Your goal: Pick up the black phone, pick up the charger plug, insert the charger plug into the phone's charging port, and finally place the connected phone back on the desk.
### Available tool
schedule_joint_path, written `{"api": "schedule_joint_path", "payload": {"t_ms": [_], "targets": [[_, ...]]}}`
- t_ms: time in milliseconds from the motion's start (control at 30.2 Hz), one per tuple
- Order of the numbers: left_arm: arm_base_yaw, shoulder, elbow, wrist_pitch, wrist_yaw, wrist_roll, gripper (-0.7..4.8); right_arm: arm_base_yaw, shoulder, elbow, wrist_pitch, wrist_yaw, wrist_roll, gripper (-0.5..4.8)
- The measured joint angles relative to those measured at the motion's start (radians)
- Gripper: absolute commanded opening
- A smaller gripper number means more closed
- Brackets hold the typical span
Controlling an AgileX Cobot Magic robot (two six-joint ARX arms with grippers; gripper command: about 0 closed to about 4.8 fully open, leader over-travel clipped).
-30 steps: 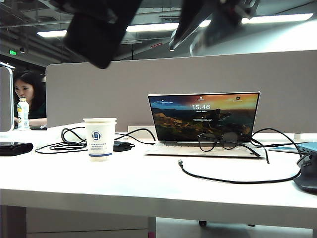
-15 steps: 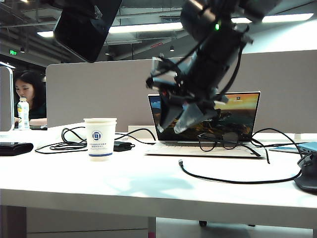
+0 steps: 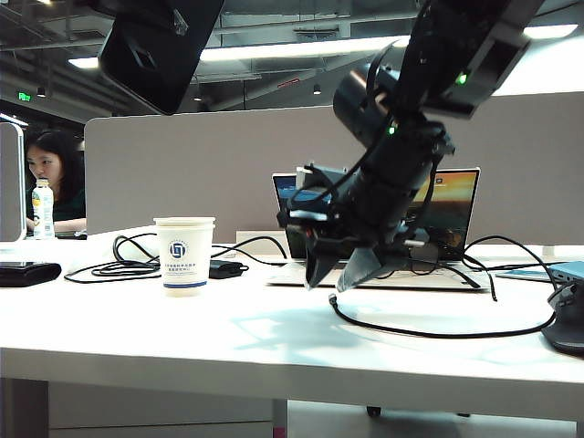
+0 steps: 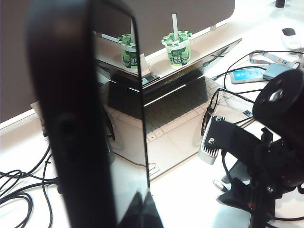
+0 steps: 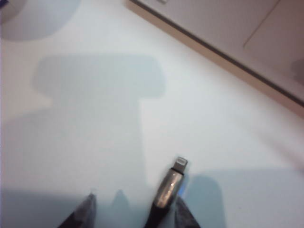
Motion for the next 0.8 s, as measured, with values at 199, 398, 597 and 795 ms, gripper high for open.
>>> {"api": "schedule_joint_path", "payload": {"t_ms": [199, 398, 597, 795], "targets": [[0.0, 0.0, 0.0, 0.0, 0.0, 0.0, -0.06, -0.008, 0.037, 0.009, 0.028, 0.002, 0.0, 1.81], [0.0, 0.0, 0.0, 0.0, 0.0, 0.0, -0.06, -0.02, 0.054, 0.012, 0.065, -0.022, -0.045, -0.06], [0.0, 0.0, 0.0, 0.0, 0.0, 0.0, -0.06, -0.017, 0.055, 0.011, 0.058, -0.147, -0.318, -0.06], [0.0, 0.0, 0.0, 0.0, 0.0, 0.0, -0.06, -0.011, 0.05, 0.011, 0.023, -0.24, -0.672, -0.06]]}}
